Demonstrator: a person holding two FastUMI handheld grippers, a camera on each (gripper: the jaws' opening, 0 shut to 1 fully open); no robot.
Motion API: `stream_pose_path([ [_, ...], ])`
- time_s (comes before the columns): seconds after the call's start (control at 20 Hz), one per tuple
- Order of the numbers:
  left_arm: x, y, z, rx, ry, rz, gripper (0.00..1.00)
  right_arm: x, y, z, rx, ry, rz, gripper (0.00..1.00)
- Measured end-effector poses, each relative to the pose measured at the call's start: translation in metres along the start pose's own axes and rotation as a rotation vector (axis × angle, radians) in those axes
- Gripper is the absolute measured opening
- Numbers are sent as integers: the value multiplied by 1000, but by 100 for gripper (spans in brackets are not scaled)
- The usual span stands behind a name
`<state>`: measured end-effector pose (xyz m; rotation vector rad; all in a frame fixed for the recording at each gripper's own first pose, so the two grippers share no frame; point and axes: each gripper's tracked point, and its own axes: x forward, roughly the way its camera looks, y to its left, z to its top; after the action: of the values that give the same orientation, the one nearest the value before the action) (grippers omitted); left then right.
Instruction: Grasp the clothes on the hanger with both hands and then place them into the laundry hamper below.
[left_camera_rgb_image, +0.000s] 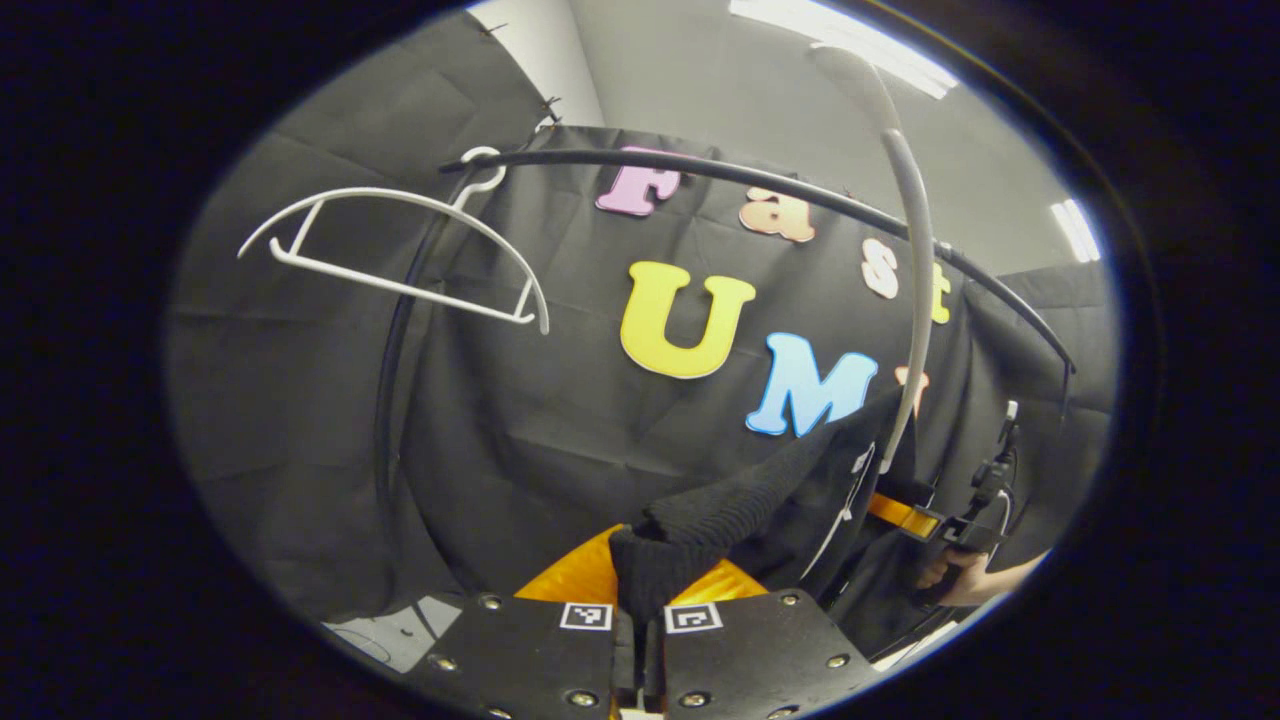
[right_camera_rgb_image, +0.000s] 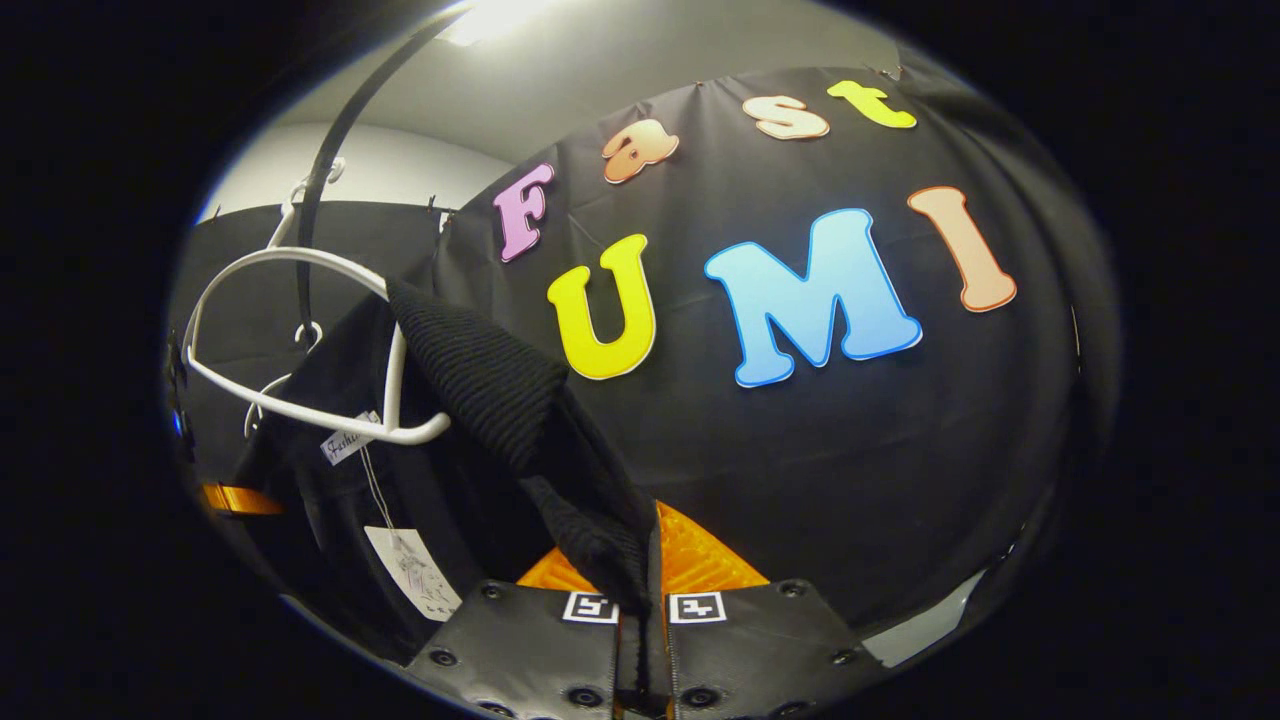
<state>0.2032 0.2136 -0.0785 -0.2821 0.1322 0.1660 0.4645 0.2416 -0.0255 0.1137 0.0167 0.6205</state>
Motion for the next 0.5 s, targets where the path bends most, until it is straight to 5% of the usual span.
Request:
stream_pose_path([
  [0.2, 5, -10, -25, 3, 34, 43, 3, -6, -12, -22, -56, 26, -29, 7],
  [0.5, 23, -36, -48, -23, 26, 56, 4, -53, -61, -42, -1, 78, -174, 7],
])
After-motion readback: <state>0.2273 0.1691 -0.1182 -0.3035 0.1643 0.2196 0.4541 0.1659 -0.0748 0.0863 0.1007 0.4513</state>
